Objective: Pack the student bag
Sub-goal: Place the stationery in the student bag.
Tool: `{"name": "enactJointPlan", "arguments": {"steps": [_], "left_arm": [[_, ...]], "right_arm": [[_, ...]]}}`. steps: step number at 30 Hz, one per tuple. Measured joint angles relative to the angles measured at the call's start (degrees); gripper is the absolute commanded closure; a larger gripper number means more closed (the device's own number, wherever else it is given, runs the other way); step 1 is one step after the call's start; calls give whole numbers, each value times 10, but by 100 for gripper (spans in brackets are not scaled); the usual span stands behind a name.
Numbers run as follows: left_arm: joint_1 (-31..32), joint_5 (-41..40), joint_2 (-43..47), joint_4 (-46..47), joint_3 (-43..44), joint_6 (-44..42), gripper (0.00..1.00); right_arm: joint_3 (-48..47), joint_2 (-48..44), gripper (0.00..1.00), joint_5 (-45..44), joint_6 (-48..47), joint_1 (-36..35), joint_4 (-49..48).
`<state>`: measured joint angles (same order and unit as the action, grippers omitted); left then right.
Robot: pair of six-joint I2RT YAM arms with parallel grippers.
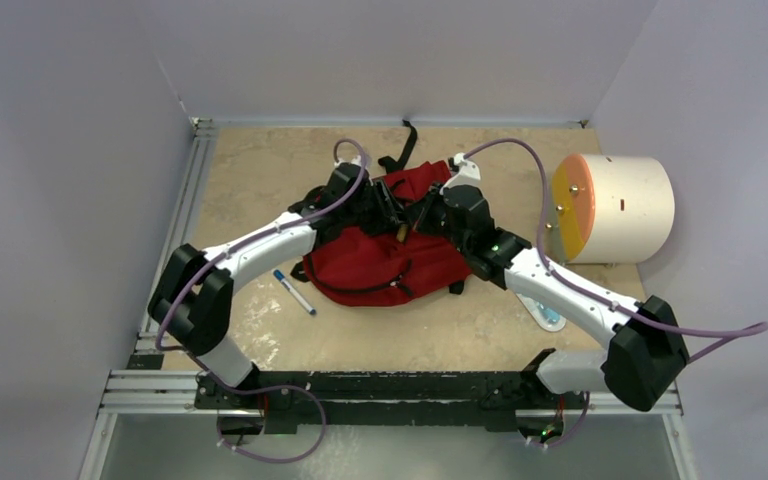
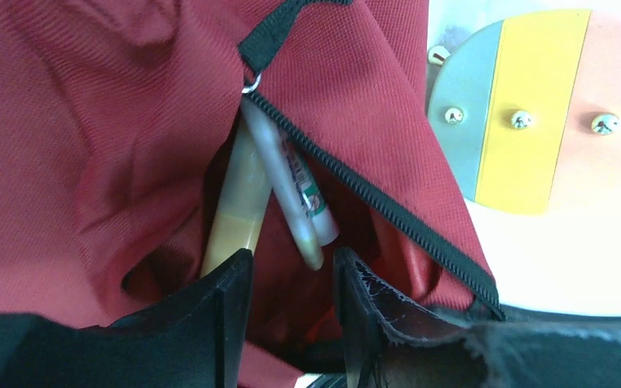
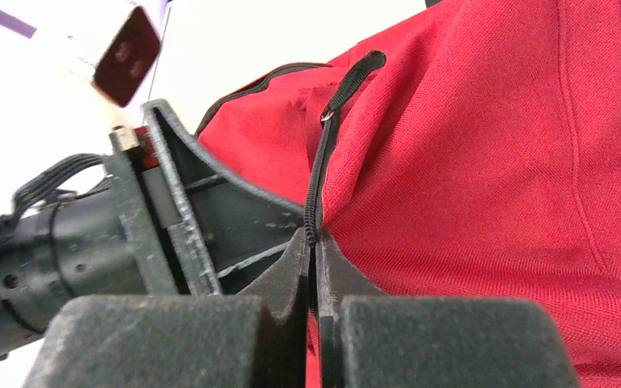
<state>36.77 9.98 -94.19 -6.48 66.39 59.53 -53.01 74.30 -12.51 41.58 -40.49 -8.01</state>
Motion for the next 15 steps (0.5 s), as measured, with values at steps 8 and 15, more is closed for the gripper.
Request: {"name": "enactJointPlan", "arguments": {"steps": [8, 15], "left_arm": [[0, -76, 126, -114, -11, -23, 60], [-4, -193, 321, -253, -117, 11, 61]], "right_arm": [[1, -2, 100, 0, 0, 0, 1], [9, -6, 100, 0, 0, 0, -2]]}}
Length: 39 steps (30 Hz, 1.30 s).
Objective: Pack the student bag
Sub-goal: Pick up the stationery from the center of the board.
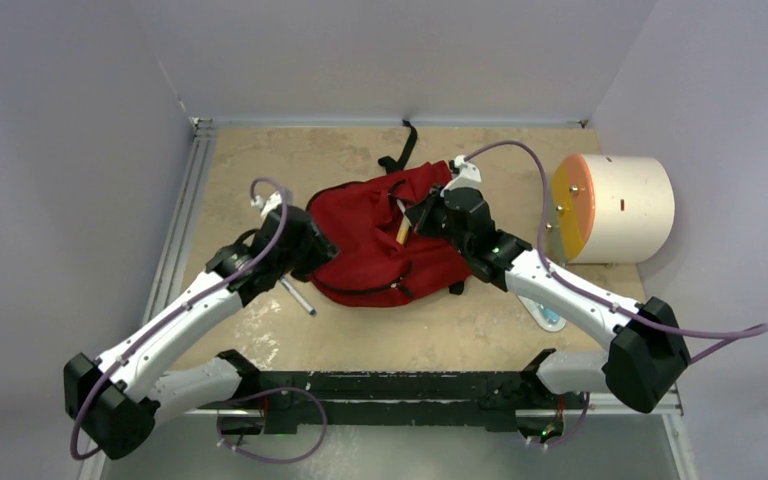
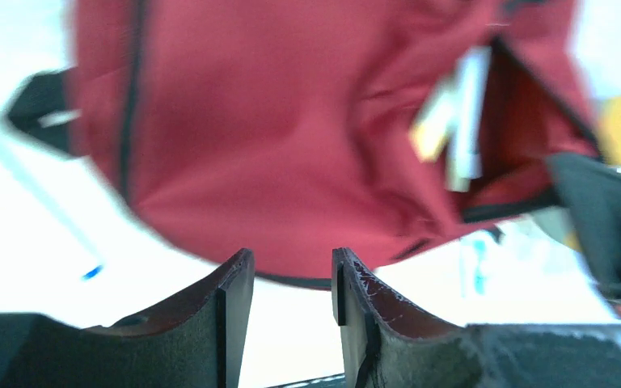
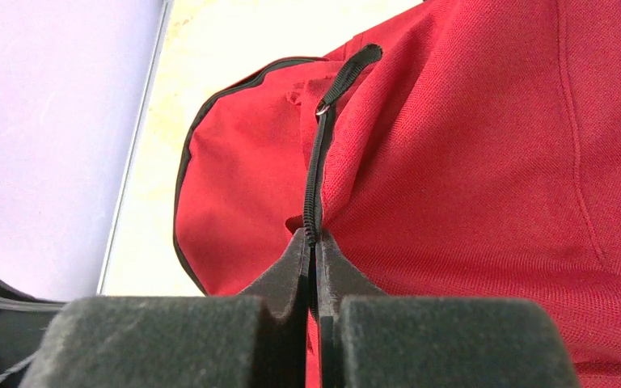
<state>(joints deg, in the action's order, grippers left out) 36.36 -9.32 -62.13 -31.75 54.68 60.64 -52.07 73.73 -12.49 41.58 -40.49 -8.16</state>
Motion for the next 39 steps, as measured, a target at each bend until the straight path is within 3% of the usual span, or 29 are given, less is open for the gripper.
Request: {"name": "enactJointPlan", "arguments": {"steps": [5, 10, 15, 39], "left_arm": [[-30, -57, 56, -119, -85, 54, 62], [-77, -73, 50, -164, -129, 72, 62], [-116, -73, -2, -153, -142, 47, 63], [-118, -42, -158, -60, -155, 17, 64]], "right_arm": [[5, 0, 100, 1, 0, 0, -5], [10, 0, 100, 2, 0, 0, -9], [12, 0, 100, 2, 0, 0, -12], [19, -3, 100, 0, 0, 0, -12]]}}
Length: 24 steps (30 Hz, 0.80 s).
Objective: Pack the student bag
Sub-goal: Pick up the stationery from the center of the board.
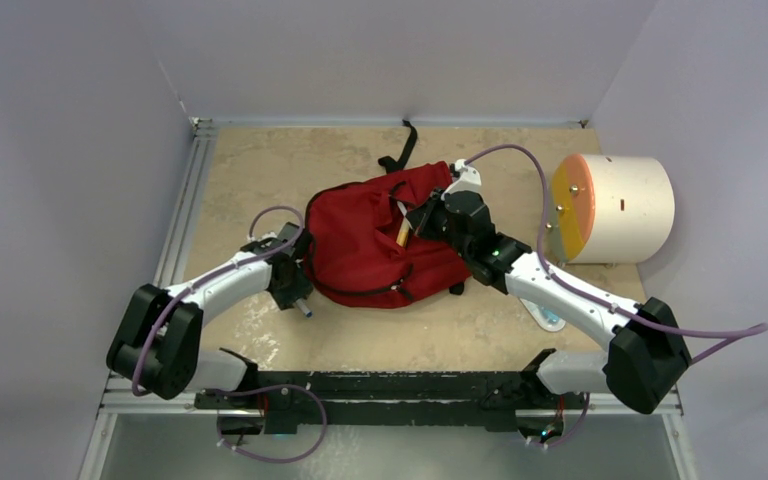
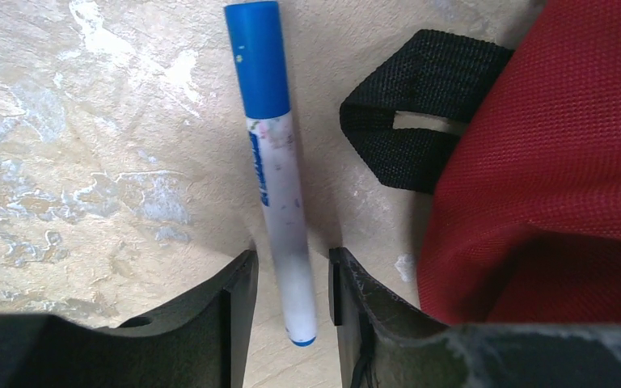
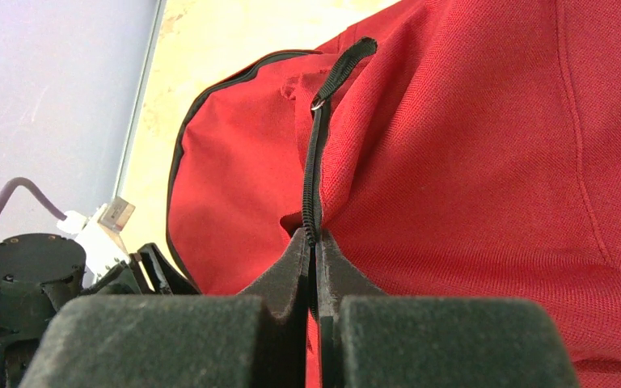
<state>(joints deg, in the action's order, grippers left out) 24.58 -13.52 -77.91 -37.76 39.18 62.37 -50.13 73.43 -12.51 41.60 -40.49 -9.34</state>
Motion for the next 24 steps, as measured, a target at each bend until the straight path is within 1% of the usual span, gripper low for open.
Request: {"name": "enactJointPlan", "arguments": {"steps": [5, 9, 10, 12, 20, 24], "left_arm": [[-2, 1, -12, -2, 6, -2, 71], [-2, 0, -14, -7, 8, -5, 82], [-2, 0, -14, -9, 8, -6, 85], [-3, 0, -12, -9, 7, -5, 100], [-5, -1, 16, -10, -1, -5, 100], [-5, -1, 90, -20, 4, -24, 100]], "right_arm": [[0, 0, 100, 0, 0, 0, 0], [0, 0, 100, 0, 0, 0, 0], [0, 0, 100, 0, 0, 0, 0], [0, 0, 100, 0, 0, 0, 0], [0, 0, 100, 0, 0, 0, 1], [0, 0, 100, 0, 0, 0, 1]]}}
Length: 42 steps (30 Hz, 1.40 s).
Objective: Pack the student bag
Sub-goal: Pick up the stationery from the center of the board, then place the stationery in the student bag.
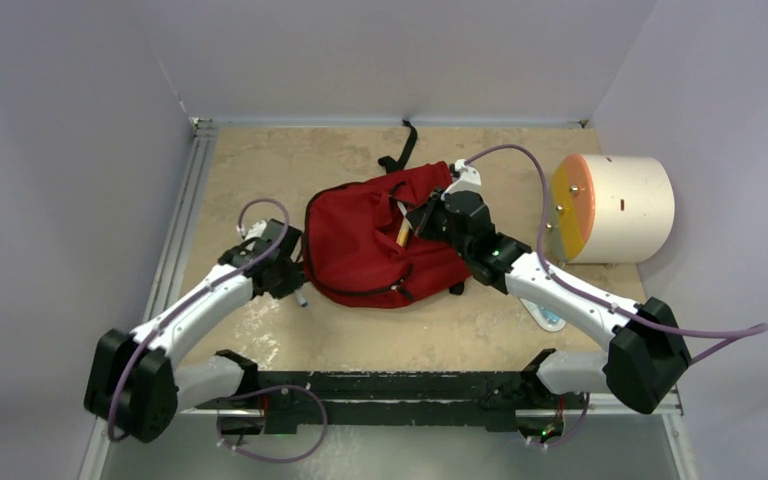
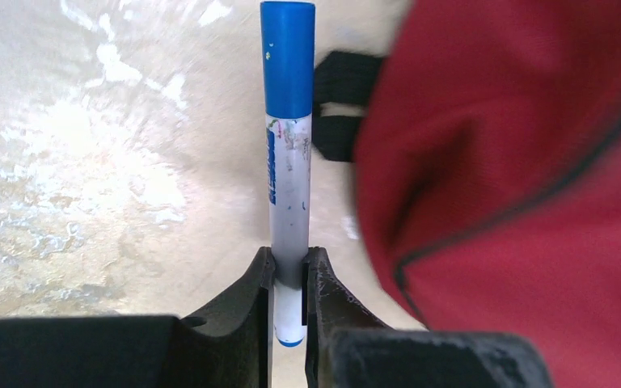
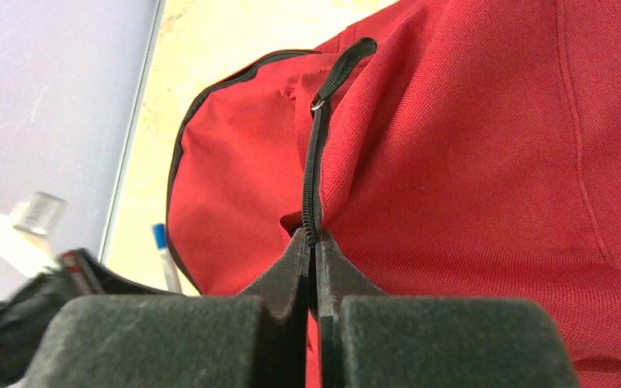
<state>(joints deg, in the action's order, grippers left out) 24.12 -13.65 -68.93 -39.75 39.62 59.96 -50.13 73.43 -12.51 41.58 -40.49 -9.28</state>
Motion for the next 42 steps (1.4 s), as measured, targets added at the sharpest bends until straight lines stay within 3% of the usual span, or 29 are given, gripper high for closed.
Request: {"name": "enactJointPlan", "arguments": {"steps": [4, 10, 16, 28, 42], "left_arm": [[0, -4, 82, -8, 48, -22, 100], [0, 32, 101, 68, 105, -53, 100], [18, 96, 22, 176, 128, -66, 100], [109, 96, -105, 405, 146, -4, 100], [144, 97, -178, 466, 154, 39, 100]], "right_arm": [[0, 0, 100, 0, 0, 0, 0], [0, 0, 100, 1, 0, 0, 0], [0, 0, 100, 2, 0, 0, 0], [-2, 0, 100, 2, 1, 0, 4], [-8, 0, 100, 0, 4, 0, 7]]}}
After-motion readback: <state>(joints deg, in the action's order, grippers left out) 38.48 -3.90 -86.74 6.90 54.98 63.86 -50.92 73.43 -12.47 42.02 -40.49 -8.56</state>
